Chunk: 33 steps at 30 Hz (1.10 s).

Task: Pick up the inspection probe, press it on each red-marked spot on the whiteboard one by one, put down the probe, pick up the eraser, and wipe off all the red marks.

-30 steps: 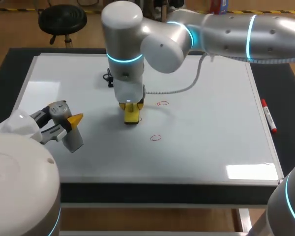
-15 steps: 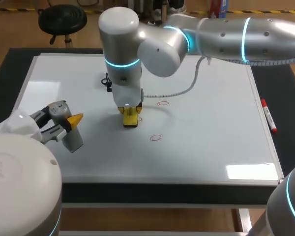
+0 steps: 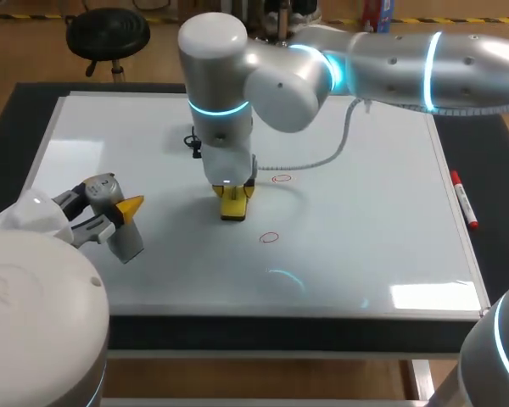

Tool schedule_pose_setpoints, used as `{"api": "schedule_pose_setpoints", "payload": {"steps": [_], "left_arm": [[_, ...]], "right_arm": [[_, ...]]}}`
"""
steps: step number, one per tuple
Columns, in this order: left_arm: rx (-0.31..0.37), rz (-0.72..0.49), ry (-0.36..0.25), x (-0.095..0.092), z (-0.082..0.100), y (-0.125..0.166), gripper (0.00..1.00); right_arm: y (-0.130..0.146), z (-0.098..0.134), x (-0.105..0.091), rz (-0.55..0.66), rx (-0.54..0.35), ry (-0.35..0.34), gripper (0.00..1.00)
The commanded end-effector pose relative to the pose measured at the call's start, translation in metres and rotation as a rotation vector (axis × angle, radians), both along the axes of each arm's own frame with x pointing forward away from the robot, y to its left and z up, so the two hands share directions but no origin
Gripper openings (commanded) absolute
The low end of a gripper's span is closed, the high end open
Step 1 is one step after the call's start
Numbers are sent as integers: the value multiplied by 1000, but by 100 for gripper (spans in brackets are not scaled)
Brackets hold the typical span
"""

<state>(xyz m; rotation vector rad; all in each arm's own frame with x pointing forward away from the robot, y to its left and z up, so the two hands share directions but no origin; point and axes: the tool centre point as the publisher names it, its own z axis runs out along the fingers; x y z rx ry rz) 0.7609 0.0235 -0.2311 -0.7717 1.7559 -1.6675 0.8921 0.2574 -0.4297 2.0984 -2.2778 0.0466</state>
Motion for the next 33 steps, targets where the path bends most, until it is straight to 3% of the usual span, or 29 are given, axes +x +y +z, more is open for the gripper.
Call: {"api": "schedule_pose_setpoints", "payload": {"steps": [1,10,16,25,33], "left_arm": [[2,8,0,2,0,-3,0],[2,8,0,2,0,-3,0],[2,8,0,2,0,-3,0],[2,8,0,2,0,-3,0],[2,8,0,2,0,-3,0]], "right_arm": [[-18,-4,-4,-6,7,-10,0],[-32,1,-5,-29,6,-16,0],[-34,17,-1,-35,25,-42,0],[-56,44,18,-48,23,-66,0],[-73,51,27,-93,48,-68,0]]}}
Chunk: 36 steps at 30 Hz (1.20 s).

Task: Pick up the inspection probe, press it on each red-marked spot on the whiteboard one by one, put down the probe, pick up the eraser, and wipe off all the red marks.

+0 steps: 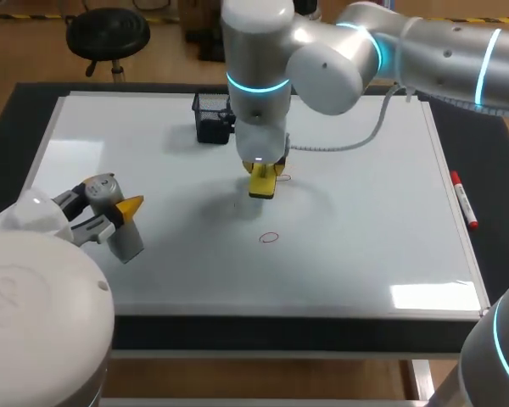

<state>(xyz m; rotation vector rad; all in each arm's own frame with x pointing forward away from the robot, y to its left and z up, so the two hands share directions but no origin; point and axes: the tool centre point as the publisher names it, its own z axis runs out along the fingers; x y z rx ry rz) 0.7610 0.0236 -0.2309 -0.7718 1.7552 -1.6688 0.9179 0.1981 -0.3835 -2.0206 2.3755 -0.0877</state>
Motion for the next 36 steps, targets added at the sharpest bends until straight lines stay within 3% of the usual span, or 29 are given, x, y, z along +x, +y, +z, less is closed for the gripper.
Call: {"api": "schedule_pose_setpoints", "payload": {"steps": [1,7,24,36], "left_arm": [[3,8,0,2,0,-3,0],[3,8,0,2,0,-3,0],[3,8,0,2,0,-3,0],[3,8,0,2,0,-3,0]], "right_arm": [[-19,6,3,-24,33,5,0],[-61,11,16,-158,73,15,0],[-185,9,50,-419,5,46,0],[-230,15,45,-540,14,49,0]]}}
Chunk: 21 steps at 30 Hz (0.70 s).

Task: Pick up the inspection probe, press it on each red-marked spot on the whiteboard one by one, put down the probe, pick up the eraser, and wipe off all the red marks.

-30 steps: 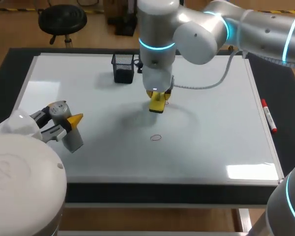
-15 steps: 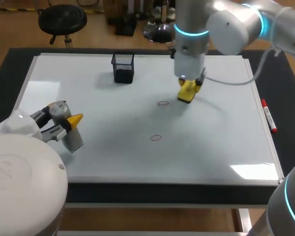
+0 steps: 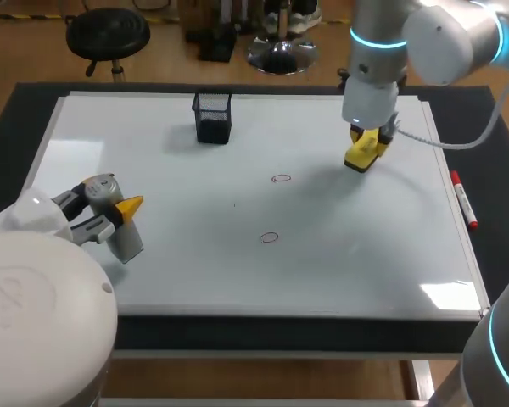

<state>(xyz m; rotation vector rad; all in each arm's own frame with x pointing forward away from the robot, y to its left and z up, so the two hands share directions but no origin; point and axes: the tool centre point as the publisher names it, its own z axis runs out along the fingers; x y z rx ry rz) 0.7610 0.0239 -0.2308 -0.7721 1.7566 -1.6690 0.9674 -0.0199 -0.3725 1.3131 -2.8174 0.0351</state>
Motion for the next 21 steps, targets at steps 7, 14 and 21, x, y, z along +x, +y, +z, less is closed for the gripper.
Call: {"api": "schedule_pose_setpoints", "payload": {"steps": [7,14,21], "left_arm": [[3,9,-1,2,0,-3,0],[3,9,-1,2,0,-3,0],[3,9,-1,2,0,-3,0]], "right_arm": [[-28,5,-2,-39,30,-9,0],[-39,4,0,-73,42,-10,0],[-41,5,2,-98,39,-12,0]]}}
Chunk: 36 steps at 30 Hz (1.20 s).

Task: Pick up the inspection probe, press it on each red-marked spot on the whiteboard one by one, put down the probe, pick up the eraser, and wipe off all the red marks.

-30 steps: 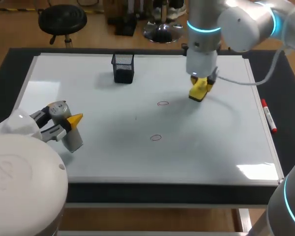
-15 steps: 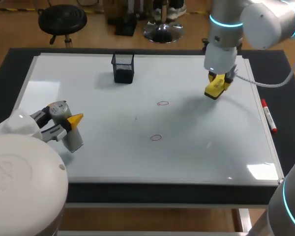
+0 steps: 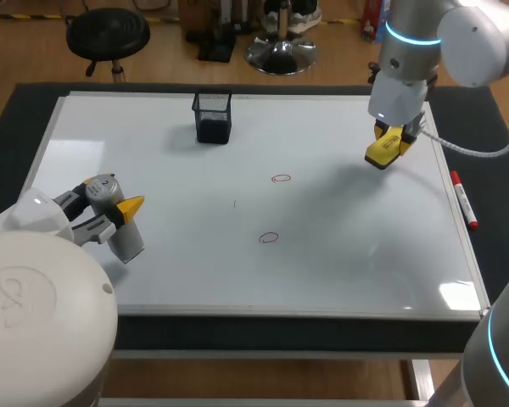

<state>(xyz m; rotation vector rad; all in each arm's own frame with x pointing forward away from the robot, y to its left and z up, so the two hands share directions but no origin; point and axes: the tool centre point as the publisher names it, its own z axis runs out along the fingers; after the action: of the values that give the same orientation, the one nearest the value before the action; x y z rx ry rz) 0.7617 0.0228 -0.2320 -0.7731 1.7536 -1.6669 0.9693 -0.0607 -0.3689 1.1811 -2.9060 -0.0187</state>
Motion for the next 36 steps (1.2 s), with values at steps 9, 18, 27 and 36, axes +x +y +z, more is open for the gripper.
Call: {"api": "schedule_pose_setpoints", "payload": {"steps": [9,18,27,36], "left_arm": [[3,6,0,1,1,-2,0],[1,-9,-3,2,3,-3,0],[-9,-156,-7,22,15,-30,0],[-52,-319,-40,55,28,-74,0]], "right_arm": [[0,1,0,2,-4,1,0],[0,1,0,2,-4,1,0],[0,1,0,2,-4,1,0],[0,1,0,2,-4,1,0]]}}
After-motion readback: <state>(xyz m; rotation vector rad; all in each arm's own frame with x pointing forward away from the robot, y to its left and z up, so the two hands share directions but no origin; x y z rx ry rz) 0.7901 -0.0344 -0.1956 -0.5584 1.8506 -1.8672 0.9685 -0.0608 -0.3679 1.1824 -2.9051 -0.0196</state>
